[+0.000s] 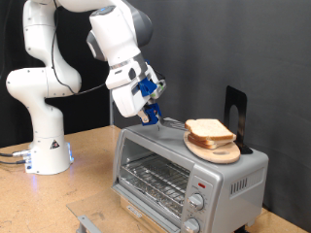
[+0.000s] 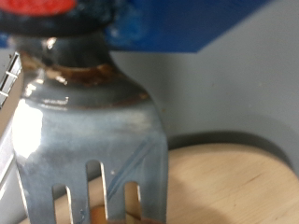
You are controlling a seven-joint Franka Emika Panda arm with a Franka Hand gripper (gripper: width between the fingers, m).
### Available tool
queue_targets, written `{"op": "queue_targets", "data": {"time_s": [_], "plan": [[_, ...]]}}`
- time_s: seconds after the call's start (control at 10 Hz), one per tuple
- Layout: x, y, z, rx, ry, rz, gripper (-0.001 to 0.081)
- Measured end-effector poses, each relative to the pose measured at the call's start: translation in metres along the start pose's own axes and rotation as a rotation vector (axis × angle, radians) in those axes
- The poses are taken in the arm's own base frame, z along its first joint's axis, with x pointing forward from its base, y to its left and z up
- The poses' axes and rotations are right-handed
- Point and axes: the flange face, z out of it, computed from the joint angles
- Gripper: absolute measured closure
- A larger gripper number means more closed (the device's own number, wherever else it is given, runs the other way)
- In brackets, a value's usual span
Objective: Make a piece of toast with the oven
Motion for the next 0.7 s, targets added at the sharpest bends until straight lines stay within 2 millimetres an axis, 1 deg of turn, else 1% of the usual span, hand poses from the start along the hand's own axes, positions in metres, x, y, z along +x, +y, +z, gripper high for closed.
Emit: {"op": "queue_targets", "data": {"time_s": [0.7], "plan": [[0.016, -0.016, 0.007, -0.012, 0.002, 0.013, 0.0362]]}}
